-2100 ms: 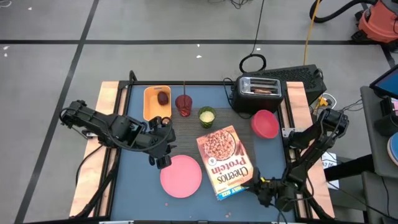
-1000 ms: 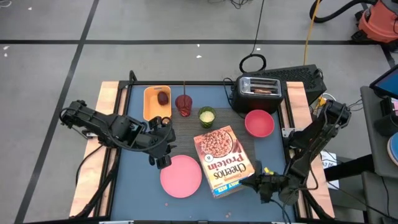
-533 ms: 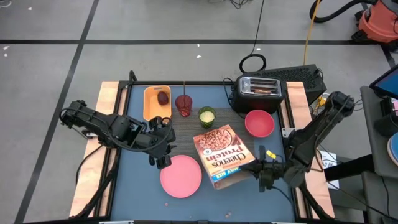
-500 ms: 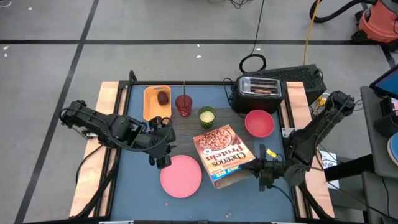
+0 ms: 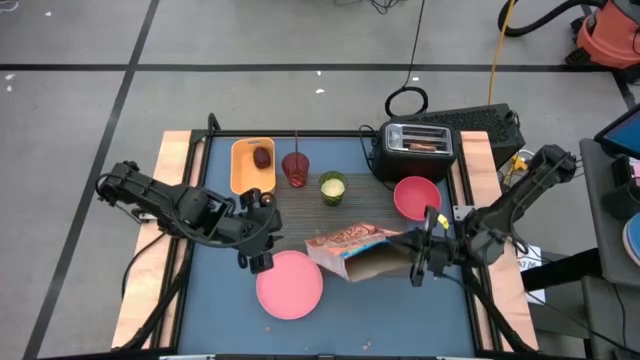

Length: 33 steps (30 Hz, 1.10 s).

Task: Arrange a breakfast setting
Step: Pour the cereal from the cereal box into the pink bowl

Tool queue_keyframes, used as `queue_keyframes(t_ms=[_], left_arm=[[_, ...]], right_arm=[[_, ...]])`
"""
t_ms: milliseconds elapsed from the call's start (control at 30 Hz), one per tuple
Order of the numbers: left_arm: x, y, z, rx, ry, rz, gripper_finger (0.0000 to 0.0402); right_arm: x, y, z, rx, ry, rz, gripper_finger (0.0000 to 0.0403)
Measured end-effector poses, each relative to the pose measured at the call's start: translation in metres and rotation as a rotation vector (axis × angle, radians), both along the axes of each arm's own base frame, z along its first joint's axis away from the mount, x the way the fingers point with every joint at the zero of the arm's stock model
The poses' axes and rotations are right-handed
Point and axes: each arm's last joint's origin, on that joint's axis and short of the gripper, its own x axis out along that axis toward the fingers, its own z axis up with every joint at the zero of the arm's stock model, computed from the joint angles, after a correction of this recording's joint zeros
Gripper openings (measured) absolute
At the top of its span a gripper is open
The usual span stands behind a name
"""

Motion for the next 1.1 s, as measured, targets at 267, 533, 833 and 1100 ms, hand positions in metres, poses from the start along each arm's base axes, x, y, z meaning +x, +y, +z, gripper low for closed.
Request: queue_keyframes(t_ms=[267, 533, 833, 1100], left_arm=[[0.000, 0.000, 0.000, -0.009, -0.002, 0.012, 0.0124], [0.000, 0.000, 0.000, 0.010, 0.002, -0.013, 0.0124], [0.000, 0.000, 0.000, 0.012, 0.002, -0.016, 0.0137], [0.001, 0.000, 0.000, 0.013, -0.004, -0.019, 0.0236]], right_arm=[[0.007, -0.015, 0.003, 0.009, -0.011, -0.078, 0.0000], [0.012, -0.023, 0.003, 0.009, -0.011, -0.121, 0.0000], [0.013, -0.026, 0.004, 0.038, -0.029, -0.137, 0.0000], [0.014, -0.027, 0.004, 0.050, -0.032, -0.136, 0.0000]])
